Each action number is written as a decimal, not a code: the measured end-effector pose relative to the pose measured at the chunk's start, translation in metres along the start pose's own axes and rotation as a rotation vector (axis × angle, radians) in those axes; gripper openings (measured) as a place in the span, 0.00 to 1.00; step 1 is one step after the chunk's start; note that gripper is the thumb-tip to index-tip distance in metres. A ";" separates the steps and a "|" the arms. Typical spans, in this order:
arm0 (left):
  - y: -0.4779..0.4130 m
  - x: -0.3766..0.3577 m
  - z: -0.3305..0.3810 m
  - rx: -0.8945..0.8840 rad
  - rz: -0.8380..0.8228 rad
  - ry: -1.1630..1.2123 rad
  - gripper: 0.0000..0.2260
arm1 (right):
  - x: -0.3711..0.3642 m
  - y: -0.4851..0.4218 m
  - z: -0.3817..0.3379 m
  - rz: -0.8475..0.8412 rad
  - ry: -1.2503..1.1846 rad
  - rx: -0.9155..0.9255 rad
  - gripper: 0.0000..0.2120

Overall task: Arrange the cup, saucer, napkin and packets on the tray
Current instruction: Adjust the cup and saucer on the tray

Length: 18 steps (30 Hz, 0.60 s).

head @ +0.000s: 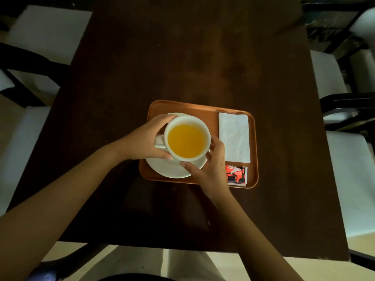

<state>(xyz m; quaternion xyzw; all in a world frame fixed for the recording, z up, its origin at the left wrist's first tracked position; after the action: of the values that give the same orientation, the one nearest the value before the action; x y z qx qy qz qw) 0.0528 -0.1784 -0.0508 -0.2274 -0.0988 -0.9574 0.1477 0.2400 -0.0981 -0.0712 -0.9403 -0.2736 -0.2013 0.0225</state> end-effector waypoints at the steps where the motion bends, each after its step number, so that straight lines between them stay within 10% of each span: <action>1: -0.003 0.002 -0.001 -0.004 -0.024 -0.010 0.41 | -0.003 0.002 0.000 0.027 0.000 -0.007 0.41; 18: -0.016 0.010 -0.023 0.011 -0.182 -0.040 0.41 | -0.025 0.017 0.003 0.185 0.087 -0.015 0.42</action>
<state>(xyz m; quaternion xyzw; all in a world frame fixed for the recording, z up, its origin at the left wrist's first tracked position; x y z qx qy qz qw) 0.0296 -0.1716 -0.0678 -0.2357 -0.1272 -0.9616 0.0595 0.2307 -0.1248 -0.0832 -0.9520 -0.1828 -0.2412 0.0458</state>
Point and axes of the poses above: each hand's wrist, its own y-axis away from the middle knuckle, its own x-axis out of the back of the hand, z = x × y, the point moved 1 cm from there along -y, towards the middle knuckle, and after that the axes turned 11 degrees about z, right-handed, at the moved point
